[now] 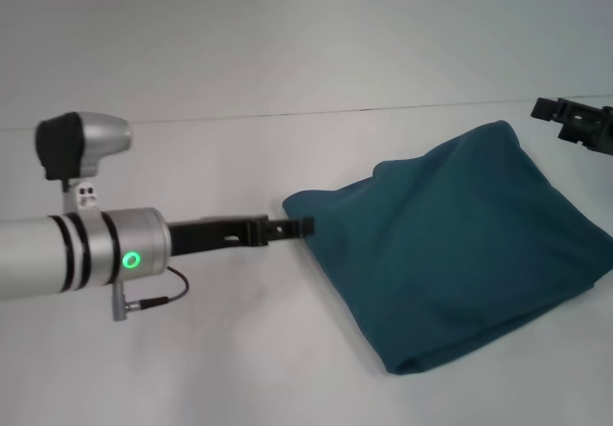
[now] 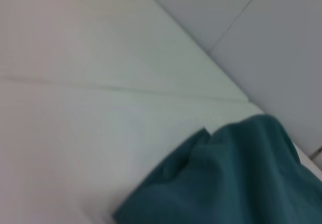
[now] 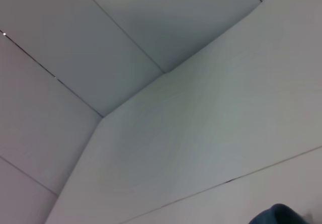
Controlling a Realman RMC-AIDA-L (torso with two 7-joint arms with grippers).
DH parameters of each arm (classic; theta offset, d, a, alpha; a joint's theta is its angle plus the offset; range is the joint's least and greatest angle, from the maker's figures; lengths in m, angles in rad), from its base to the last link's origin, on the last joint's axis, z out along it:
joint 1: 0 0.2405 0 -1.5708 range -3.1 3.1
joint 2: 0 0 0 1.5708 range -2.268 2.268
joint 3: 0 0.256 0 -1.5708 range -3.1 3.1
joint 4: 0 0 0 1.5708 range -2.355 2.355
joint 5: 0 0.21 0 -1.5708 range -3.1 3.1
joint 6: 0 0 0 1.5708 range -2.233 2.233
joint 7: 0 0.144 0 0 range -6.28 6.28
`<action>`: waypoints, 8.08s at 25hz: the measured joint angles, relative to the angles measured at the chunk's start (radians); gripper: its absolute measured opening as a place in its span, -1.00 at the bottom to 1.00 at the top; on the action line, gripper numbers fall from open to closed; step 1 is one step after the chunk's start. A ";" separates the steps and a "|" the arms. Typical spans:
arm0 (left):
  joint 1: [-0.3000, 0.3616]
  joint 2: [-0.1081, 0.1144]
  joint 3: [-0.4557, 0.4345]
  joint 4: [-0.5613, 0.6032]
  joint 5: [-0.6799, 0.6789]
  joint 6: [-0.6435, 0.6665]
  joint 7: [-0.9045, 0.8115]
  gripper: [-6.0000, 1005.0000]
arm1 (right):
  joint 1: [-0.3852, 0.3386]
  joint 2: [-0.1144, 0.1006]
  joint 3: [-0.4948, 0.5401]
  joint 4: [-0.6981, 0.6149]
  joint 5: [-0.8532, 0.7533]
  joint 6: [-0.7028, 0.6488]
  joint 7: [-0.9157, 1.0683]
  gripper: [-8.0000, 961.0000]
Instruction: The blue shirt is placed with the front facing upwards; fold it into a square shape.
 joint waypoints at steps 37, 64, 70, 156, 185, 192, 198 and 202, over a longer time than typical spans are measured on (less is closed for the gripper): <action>-0.150 -0.017 0.146 -0.126 -0.029 -0.283 -0.170 0.77 | -0.031 -0.029 0.009 -0.075 -0.086 -0.107 -0.015 0.87; -0.188 -0.017 0.266 -0.173 -0.112 -0.310 -0.094 0.77 | -0.020 -0.023 0.011 -0.067 -0.087 -0.091 -0.016 0.87; -0.189 -0.017 0.302 -0.170 -0.112 -0.316 -0.088 0.72 | -0.020 -0.020 0.012 -0.066 -0.086 -0.088 -0.016 0.87; -0.189 -0.017 0.338 -0.142 -0.121 -0.326 -0.026 -0.99 | -0.068 -0.037 0.014 0.006 -0.280 -0.048 0.114 0.26; -0.186 -0.014 0.338 -0.141 -0.114 -0.312 -0.033 -0.94 | -0.099 -0.048 0.018 0.005 -0.313 -0.071 0.118 -0.96; -0.186 -0.014 0.338 -0.139 -0.113 -0.311 -0.035 -0.91 | -0.114 -0.048 0.022 -0.002 -0.333 -0.078 0.129 -0.96; -0.186 -0.014 0.338 -0.135 -0.113 -0.310 -0.035 -0.88 | -0.119 -0.049 0.022 -0.005 -0.335 -0.081 0.130 -0.96; -0.186 -0.013 0.338 -0.134 -0.113 -0.308 -0.035 -0.86 | -0.120 -0.050 0.022 -0.009 -0.334 -0.081 0.130 -0.96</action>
